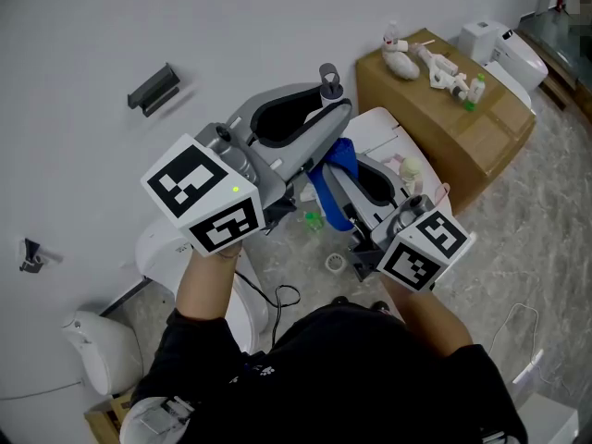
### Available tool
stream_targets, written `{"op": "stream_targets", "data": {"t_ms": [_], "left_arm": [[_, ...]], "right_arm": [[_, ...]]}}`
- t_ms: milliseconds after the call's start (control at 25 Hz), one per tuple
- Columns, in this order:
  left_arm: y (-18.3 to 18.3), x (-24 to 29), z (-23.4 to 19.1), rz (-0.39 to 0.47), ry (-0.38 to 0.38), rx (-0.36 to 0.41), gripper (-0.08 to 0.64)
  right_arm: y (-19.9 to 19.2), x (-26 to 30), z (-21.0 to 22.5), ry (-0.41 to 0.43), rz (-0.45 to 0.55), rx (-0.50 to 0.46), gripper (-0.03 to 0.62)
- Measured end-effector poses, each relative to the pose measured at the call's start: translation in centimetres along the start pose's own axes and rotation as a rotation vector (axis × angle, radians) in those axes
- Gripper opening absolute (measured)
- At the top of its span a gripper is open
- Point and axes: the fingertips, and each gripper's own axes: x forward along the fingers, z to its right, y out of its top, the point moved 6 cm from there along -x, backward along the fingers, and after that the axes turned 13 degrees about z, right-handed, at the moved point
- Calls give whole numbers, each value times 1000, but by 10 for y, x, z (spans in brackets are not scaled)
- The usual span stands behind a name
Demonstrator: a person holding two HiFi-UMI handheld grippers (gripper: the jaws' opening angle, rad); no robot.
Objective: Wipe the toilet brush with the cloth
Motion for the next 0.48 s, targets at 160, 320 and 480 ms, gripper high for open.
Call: {"op": "stream_targets", "data": {"t_ms": [160,320,480], "left_arm": [[1,-1,0,0,3,1,95],[1,-1,0,-2,2,4,94],[2,-1,1,-1,0,6,94]], "right_arm": [[-2,-1,1,-7,-2,1,64],[-5,-3,4,-22,-2,9,64],[-8,-5,7,-38,-6,14,64]]}}
